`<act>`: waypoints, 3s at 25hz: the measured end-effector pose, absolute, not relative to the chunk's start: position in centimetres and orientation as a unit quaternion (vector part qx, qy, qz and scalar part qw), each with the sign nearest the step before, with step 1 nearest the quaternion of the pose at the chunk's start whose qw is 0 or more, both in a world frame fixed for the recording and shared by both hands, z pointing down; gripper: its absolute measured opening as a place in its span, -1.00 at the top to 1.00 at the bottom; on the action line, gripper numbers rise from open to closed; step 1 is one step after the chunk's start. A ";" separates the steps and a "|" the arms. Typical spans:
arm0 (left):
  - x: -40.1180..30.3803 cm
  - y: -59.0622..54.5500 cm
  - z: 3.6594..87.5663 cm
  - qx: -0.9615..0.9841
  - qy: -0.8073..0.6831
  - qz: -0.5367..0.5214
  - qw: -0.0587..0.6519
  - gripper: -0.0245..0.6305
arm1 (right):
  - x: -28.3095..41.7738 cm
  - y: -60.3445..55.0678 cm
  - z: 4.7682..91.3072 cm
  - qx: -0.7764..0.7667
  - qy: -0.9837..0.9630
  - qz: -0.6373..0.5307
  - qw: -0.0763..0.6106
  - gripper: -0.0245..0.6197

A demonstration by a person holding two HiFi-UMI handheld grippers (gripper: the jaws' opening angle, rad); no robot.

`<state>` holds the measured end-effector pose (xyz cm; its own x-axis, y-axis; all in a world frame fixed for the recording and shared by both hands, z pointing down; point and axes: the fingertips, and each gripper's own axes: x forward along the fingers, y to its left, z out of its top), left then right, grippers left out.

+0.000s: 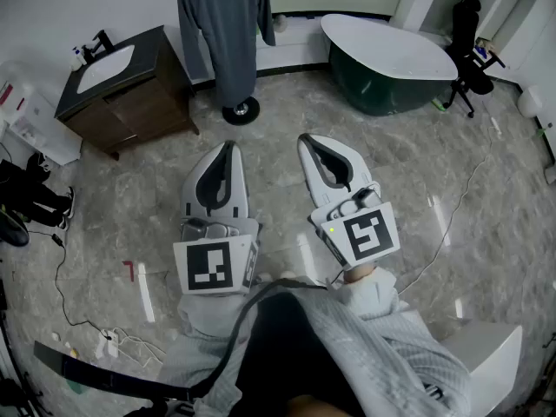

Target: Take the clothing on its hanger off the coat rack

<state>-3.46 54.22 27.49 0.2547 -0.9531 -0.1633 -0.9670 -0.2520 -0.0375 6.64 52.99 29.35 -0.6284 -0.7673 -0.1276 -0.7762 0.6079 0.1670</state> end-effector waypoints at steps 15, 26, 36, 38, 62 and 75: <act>-1.5 53.2 28.6 -0.793 0.604 0.046 0.064 0.91 | 8.8 52.2 30.4 -0.437 0.894 0.089 0.032 0.92; -0.8 44.3 30.9 -0.797 0.601 0.005 0.060 0.91 | 9.0 43.4 32.9 -0.426 0.902 0.067 0.022 0.92; -5.6 25.4 29.0 -0.803 0.590 0.025 0.080 0.91 | 2.5 25.1 31.2 -0.420 0.902 0.099 0.016 0.92; -6.5 22.1 28.6 -0.803 0.590 0.032 0.080 0.91 | 1.6 21.9 31.1 -0.420 0.902 0.103 0.013 0.92; -9.6 -21.5 28.2 -0.720 0.688 0.003 0.090 0.91 | 0.9 -25.0 30.4 -0.345 0.933 0.099 0.010 0.91; -16.9 -31.5 28.5 -0.698 0.712 -0.056 0.050 0.91 | -5.3 -41.0 28.8 -0.246 0.963 0.097 0.043 0.92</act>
